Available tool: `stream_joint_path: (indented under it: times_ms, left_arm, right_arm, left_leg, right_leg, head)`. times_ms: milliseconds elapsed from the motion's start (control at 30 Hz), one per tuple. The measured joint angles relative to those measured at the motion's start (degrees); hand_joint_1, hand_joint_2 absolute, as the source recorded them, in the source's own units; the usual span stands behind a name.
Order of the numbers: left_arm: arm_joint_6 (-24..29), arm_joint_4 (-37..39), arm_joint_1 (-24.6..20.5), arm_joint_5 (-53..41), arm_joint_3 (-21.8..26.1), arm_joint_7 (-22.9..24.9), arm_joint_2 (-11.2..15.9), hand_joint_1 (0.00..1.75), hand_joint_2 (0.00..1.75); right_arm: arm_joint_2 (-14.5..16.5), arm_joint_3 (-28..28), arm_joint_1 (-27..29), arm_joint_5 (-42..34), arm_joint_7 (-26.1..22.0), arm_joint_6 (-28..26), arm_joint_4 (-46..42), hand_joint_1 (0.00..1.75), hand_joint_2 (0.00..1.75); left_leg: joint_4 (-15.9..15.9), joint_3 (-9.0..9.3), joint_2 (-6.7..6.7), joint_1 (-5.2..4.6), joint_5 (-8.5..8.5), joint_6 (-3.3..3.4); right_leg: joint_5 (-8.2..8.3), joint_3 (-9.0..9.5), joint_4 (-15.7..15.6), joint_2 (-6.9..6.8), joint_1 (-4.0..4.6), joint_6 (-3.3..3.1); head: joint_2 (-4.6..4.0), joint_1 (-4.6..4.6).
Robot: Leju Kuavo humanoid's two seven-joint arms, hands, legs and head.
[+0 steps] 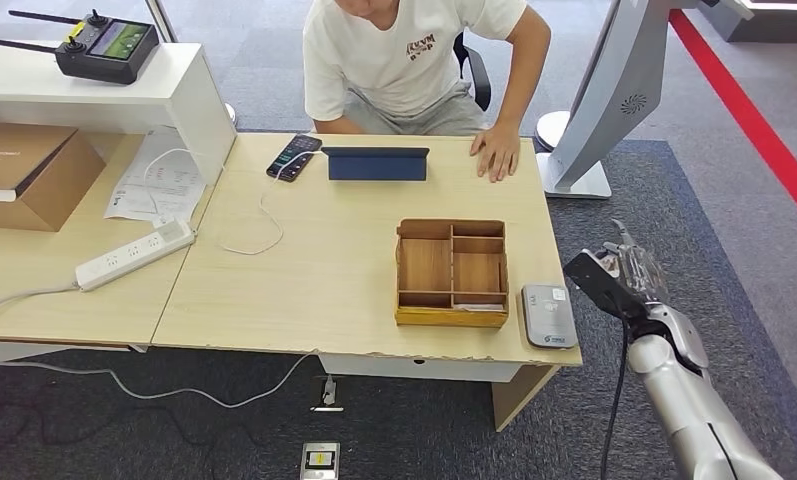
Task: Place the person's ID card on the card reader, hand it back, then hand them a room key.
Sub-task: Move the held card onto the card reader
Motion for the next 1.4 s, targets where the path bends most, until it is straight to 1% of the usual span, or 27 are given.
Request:
stream_joint_path:
  times_ms: [733, 1067, 1400]
  left_arm:
    - [-0.18, 0.00, -0.01, -0.92, 0.00, 0.18, 0.02, 0.00, 0.00]
    - [-0.25, 0.00, -0.01, -0.94, 0.00, 0.66, 0.02, 0.00, 0.00]
    - [-0.25, 0.00, -0.02, -0.75, 0.02, 0.99, 0.00, 0.00, 0.00]
  right_arm:
    - [1.20, 1.86, 3.24, 2.67, 2.07, 1.05, 0.00, 1.75, 1.75]
    - [2.07, 3.21, 3.49, 3.90, 2.87, 2.85, 0.15, 1.75, 1.75]
    - [2.70, 4.21, 3.48, 4.38, 2.85, 3.46, 0.33, 1.75, 1.75]
  left_leg:
    - [0.00, 0.00, 0.01, 0.00, 0.00, 0.00]
    - [0.00, 0.01, 0.01, 0.00, 0.00, 0.00]
    - [0.00, 0.01, 0.01, 0.00, 0.00, 0.00]
  right_leg:
    - [0.00, 0.00, 0.00, 0.00, 0.00, 0.00]
    - [0.00, 0.00, 0.00, 0.00, 0.00, 0.00]
    - [0.00, 0.00, 0.00, 0.00, 0.00, 0.00]
  head:
    - [0.00, 0.00]
    - [0.00, 0.00]
    - [0.00, 0.00]
